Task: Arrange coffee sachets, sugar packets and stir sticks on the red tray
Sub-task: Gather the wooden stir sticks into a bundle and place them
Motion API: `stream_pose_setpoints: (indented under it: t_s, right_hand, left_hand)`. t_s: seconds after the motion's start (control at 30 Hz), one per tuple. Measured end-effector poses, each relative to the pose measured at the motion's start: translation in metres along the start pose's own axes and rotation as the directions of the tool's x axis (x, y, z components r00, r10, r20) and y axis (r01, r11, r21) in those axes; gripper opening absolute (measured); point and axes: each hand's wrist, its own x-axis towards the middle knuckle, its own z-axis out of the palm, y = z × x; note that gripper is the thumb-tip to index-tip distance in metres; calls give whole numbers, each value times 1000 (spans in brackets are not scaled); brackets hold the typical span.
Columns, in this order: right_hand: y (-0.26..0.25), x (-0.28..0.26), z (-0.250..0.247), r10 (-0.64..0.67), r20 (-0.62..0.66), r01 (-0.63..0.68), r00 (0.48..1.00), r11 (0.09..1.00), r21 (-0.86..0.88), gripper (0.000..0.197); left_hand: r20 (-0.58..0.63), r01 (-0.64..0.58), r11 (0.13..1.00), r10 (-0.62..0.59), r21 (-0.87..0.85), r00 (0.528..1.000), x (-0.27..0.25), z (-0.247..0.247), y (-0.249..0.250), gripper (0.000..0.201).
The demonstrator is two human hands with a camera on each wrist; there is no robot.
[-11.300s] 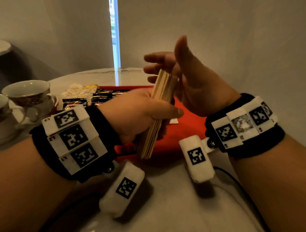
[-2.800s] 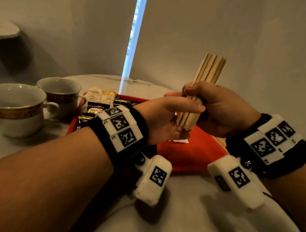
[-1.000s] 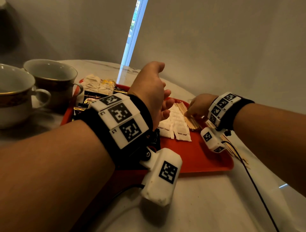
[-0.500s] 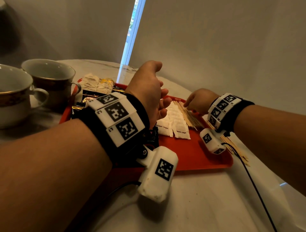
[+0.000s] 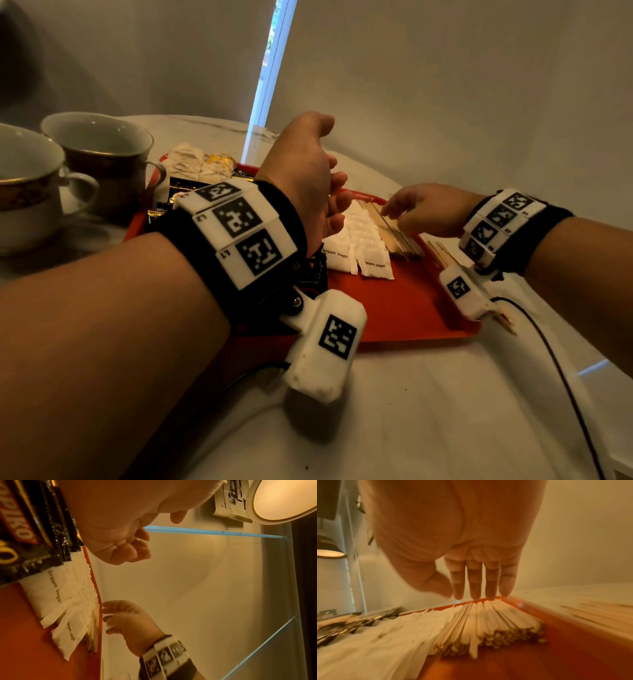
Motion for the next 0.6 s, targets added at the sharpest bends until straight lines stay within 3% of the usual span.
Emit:
stream_pose_setpoints:
  t_s: [0.1, 0.17, 0.6]
  right_hand:
    - [12, -13, 4, 21, 178, 8, 984, 986, -164, 92]
    - [17, -16, 11, 22, 168, 24, 985, 963, -270, 109]
    - [21, -5, 13, 10, -2, -10, 1000, 970, -244, 90]
  left_hand:
    - [-1, 1, 1000, -1, -3, 1000, 2, -1, 0, 38]
    - [1, 5, 1000, -5, -5, 1000, 3, 0, -1, 38]
    - [-10, 9, 1000, -9, -4, 1000, 3, 1, -5, 37]
